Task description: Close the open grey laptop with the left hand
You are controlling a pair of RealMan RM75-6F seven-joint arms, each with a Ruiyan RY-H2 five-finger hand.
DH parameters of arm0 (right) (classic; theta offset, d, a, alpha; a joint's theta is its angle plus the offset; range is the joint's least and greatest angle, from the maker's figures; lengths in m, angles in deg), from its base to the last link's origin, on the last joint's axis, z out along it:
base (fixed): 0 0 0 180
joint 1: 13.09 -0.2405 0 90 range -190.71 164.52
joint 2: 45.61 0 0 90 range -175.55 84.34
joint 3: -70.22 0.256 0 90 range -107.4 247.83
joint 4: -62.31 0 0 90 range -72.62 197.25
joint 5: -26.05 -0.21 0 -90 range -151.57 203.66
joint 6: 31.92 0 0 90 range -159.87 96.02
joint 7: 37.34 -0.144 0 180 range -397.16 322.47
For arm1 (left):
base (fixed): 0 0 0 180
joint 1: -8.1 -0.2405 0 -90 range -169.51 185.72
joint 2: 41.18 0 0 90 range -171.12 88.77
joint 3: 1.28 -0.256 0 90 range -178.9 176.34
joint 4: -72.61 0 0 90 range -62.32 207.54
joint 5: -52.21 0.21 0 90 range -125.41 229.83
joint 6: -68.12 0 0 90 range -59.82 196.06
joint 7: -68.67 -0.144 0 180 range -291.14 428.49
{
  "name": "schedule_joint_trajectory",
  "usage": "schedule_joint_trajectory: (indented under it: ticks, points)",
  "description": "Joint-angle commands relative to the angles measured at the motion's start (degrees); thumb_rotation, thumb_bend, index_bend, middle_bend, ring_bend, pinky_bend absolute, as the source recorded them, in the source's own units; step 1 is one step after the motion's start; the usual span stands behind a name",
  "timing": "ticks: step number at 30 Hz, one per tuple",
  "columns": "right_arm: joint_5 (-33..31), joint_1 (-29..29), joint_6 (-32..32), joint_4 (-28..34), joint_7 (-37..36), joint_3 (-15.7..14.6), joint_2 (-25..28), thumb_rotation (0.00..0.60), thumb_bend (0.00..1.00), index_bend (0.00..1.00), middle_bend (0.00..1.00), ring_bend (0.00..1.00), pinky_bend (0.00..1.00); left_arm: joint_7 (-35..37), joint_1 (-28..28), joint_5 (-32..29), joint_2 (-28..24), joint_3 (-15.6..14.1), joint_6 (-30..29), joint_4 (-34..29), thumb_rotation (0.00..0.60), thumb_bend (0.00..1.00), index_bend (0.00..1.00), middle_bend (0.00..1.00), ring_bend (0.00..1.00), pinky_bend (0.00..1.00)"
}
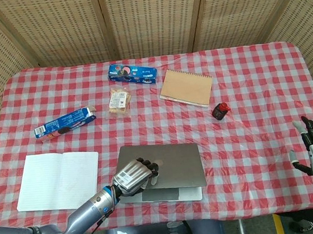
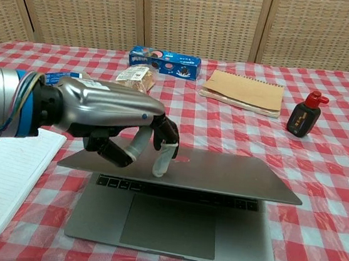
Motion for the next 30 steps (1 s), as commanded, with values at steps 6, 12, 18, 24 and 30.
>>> schedule_joint_trajectory:
  ticks: [6,12,18,24,30]
  points:
    - [-0.4,0.0,0.3,-0.1,0.0,0.1,0.0,0.6,0.69,0.0,0.0,0.0,0.0,0.2,-1.4,1.1,2.8,-2.6,0.8,3.2,0.6,1.0,0.52,0.3,0.3,0.33]
    - [-1.2,0.0,0.7,-0.2,0.0,0.3,-0.1,0.6,0.71,0.0,0.0,0.0,0.0,-0.2,-1.8,1.2,4.6,-3.5,1.5,5.4,0.6,1.0,0.52,0.3,0.3,0.33]
    - [-1.3,0.1,0.5,-0.2,-0.1,0.5,0.0,0.6,0.71,0.0,0.0,0.0,0.0,-1.0,-2.1,0.6,6.1,-4.1,1.8,7.2,0.6,1.0,0.51,0.3,0.3,0.32]
    - [-1.4,0.2,0.3,-0.1,-0.3,0.6,0.1,0.6,0.71,0.0,0.0,0.0,0.0,-1.9,-2.3,0.2,6.7,-4.4,1.8,7.5,0.6,1.0,0.51,0.3,0.3,0.32]
    - [-1.2,0.3,0.1,0.2,-0.3,0.6,0.3,0.6,0.71,0.0,0.0,0.0,0.0,-2.7,-2.6,0.1,6.9,-4.8,1.7,7.6,0.6,1.0,0.5,0.3,0.3,0.32]
